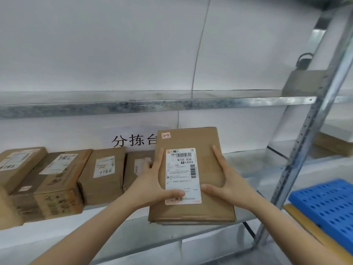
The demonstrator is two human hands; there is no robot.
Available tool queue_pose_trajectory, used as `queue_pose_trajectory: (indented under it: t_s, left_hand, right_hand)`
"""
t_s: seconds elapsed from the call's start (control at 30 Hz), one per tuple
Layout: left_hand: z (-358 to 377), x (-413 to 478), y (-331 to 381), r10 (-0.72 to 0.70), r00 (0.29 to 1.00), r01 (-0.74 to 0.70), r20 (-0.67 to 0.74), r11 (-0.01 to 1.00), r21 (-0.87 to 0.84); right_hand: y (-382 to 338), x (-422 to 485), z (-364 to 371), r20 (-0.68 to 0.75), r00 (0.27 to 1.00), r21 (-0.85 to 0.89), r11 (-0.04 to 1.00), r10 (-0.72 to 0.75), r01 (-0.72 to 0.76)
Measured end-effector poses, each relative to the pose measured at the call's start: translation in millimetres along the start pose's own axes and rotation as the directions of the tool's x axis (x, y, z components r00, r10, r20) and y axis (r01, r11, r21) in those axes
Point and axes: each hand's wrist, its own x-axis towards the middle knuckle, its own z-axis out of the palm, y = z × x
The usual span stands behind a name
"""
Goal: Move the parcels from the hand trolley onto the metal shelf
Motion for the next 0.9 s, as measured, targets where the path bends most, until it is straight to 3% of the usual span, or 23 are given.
queue_pose_trajectory:
  t_s: [0.27, 0.57, 0.9]
  left_hand:
    - [36.4, 61.1, 42.2, 0.123, 0.98, -0.123, 0.156, 0.992, -0.011]
    - [88.9, 113.4, 81.7, 0.248, 0.946, -0.24, 0.208, 0.969, -0.06]
    - [127.6, 184.9, 91.1, 0.192, 0.964, -0.192, 0.182, 0.981, -0.021]
  right_hand:
    - [39.3, -4.6, -44.5, -0.1, 0.984, -0.004, 0.989, 0.145, -0.146]
    - [87.1, -4.0, -84.5, -0.255, 0.919, 0.074, 0.954, 0.299, -0.29]
    - [160.0, 71.1, -124.7, -0.118, 0.955, 0.149, 0.956, 0.271, -0.253]
